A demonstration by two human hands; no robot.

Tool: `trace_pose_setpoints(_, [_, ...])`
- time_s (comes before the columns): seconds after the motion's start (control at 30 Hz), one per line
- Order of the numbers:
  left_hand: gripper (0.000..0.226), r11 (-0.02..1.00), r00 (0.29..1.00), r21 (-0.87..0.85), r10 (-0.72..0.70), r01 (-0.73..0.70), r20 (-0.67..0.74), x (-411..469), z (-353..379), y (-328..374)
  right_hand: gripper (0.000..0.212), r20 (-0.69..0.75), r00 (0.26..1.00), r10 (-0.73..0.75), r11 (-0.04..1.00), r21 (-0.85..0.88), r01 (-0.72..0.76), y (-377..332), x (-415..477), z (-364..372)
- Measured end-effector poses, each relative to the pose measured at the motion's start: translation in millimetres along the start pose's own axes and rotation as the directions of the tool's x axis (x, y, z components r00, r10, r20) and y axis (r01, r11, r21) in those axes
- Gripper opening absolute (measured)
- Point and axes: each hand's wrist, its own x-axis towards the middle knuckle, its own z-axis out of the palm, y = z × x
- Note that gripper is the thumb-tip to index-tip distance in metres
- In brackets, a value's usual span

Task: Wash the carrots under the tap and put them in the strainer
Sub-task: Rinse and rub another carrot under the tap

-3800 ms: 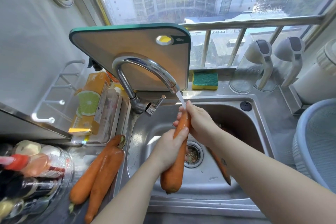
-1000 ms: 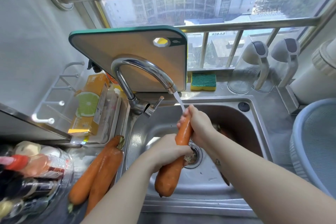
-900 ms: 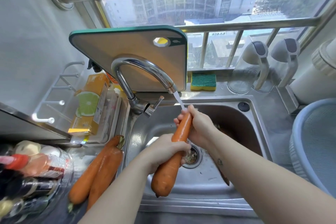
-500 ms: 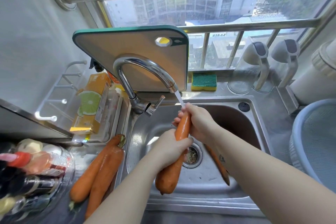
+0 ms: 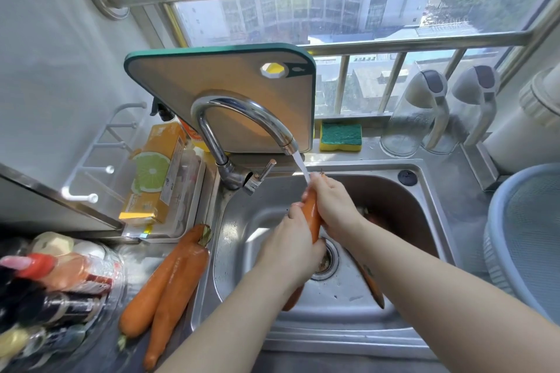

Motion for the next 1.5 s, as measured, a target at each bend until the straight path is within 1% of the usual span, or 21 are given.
trace_pose_setpoints(0.07, [0.06, 0.996, 0.998, -0.091, -0.008, 0.013, 0.065, -0.4, -3.8, 1.3, 0.039, 0.016, 0.992, 0.123, 0.96, 0.251, -0.123, -4.6, 0.1, -1.0])
trace_pose_setpoints(0.1, [0.054, 0.983, 0.994, -0.177, -0.021, 0.041, 0.111, 0.8, -5.7, 0.3, 0.042, 0.039, 0.984, 0.172, 0.929, 0.325, -0.175, -6.4, -0.4, -1.4])
trace_pose_setpoints(0.13, [0.045, 0.952, 0.985, -0.298, -0.019, 0.07, 0.171, 2.6, -6.5, -2.7, 0.045, 0.057, 0.979, 0.193, 0.913, 0.356, -0.201, -8.4, -1.8, -1.7])
trace_pose_setpoints(0.2, [0.029, 0.818, 0.95, -0.555, 0.039, 0.148, 0.31, 4.8, -7.5, -9.8, 0.046, 0.091, 0.979, 0.181, 0.901, 0.385, -0.203, -8.5, -2.1, -1.5])
trace_pose_setpoints(0.27, [0.029, 0.714, 0.926, -0.667, 0.072, 0.212, 0.372, 4.9, -7.9, -15.8, 0.042, 0.138, 0.98, 0.142, 0.915, 0.359, -0.183, -7.1, -1.9, -3.6])
trace_pose_setpoints(0.3, [0.03, 0.702, 0.93, -0.679, 0.064, 0.216, 0.362, 4.6, -8.0, -17.7, 0.037, 0.175, 0.979, 0.104, 0.946, 0.286, -0.152, -5.7, -1.8, -4.8])
trace_pose_setpoints(0.37, [0.026, 0.742, 0.957, -0.648, 0.03, 0.172, 0.288, 5.2, -6.4, -20.8, 0.018, 0.268, 0.963, 0.024, 0.994, 0.096, -0.051, -3.6, -3.2, -7.5])
trace_pose_setpoints(0.43, [0.019, 0.805, 0.974, -0.583, 0.034, 0.106, 0.224, 5.7, -4.3, -21.3, 0.015, 0.303, 0.953, -0.019, 1.0, -0.016, 0.025, 0.7, -4.3, -7.6])
trace_pose_setpoints(0.53, [0.01, 0.866, 0.985, -0.499, 0.067, 0.02, 0.156, 5.7, 0.3, -16.5, 0.006, 0.192, 0.969, -0.153, 0.968, -0.166, 0.186, -0.6, -4.2, -5.7])
trace_pose_setpoints(0.57, [0.009, 0.878, 0.988, -0.479, 0.077, -0.005, 0.13, 6.5, 1.6, -15.2, 0.017, 0.158, 0.968, -0.193, 0.949, -0.22, 0.225, -2.1, -3.3, -5.9])
trace_pose_setpoints(0.6, [0.01, 0.886, 0.99, -0.464, 0.081, -0.018, 0.115, 6.7, 1.3, -13.8, 0.026, 0.143, 0.969, -0.2, 0.949, -0.217, 0.227, -3.3, -1.1, -6.6])
trace_pose_setpoints(0.67, [0.012, 0.893, 0.99, -0.45, 0.064, 0.0, 0.127, 7.9, -2.1, -15.8, 0.032, 0.191, 0.974, -0.122, 0.988, -0.068, 0.137, -7.3, 2.2, -9.0])
trace_pose_setpoints(0.73, [0.012, 0.868, 0.983, -0.494, 0.045, 0.051, 0.18, 8.8, -8.0, -21.7, 0.024, 0.319, 0.948, -0.009, 0.997, 0.075, -0.016, -10.8, 3.0, -14.8])
trace_pose_setpoints(0.8, [0.014, 0.812, 0.97, -0.574, 0.046, 0.102, 0.238, 9.8, -13.0, -29.0, 0.016, 0.44, 0.896, 0.06, 0.977, 0.156, -0.142, -13.9, 2.3, -21.3])
trace_pose_setpoints(0.9, [0.011, 0.732, 0.941, -0.664, 0.097, 0.153, 0.324, 9.3, -18.3, -34.0, 0.022, 0.551, 0.83, 0.082, 0.968, 0.154, -0.197, -17.4, 4.8, -31.0])
trace_pose_setpoints(1.03, [0.01, 0.648, 0.897, -0.726, 0.146, 0.232, 0.417, 8.0, -28.1, -35.6, 0.028, 0.633, 0.766, 0.113, 0.964, 0.119, -0.24, -23.1, 9.3, -40.4])
trace_pose_setpoints(1.13, [0.009, 0.639, 0.89, -0.729, 0.149, 0.247, 0.432, 9.2, -33.6, -34.0, 0.028, 0.622, 0.775, 0.108, 0.959, 0.141, -0.247, -24.8, 10.8, -39.1])
trace_pose_setpoints(1.27, [0.019, 0.783, 0.919, -0.611, 0.15, 0.115, 0.365, 11.2, -33.9, -29.5, 0.032, 0.516, 0.849, 0.115, 0.967, 0.139, -0.215, -23.5, 11.0, -33.8])
trace_pose_setpoints(1.3, [0.021, 0.796, 0.923, -0.598, 0.153, 0.097, 0.354, 11.5, -32.7, -29.3, 0.034, 0.494, 0.862, 0.117, 0.967, 0.14, -0.212, -22.8, 11.2, -33.1])
trace_pose_setpoints(1.43, [0.016, 0.726, 0.907, -0.669, 0.159, 0.161, 0.39, 10.8, -31.6, -32.0, 0.026, 0.495, 0.865, 0.088, 0.982, 0.101, -0.157, -21.1, 10.7, -32.3])
trace_pose_setpoints(1.5, [0.011, 0.712, 0.904, -0.683, 0.167, 0.166, 0.394, 10.4, -32.4, -34.1, 0.024, 0.513, 0.854, 0.085, 0.984, 0.094, -0.154, -22.3, 10.1, -33.4])
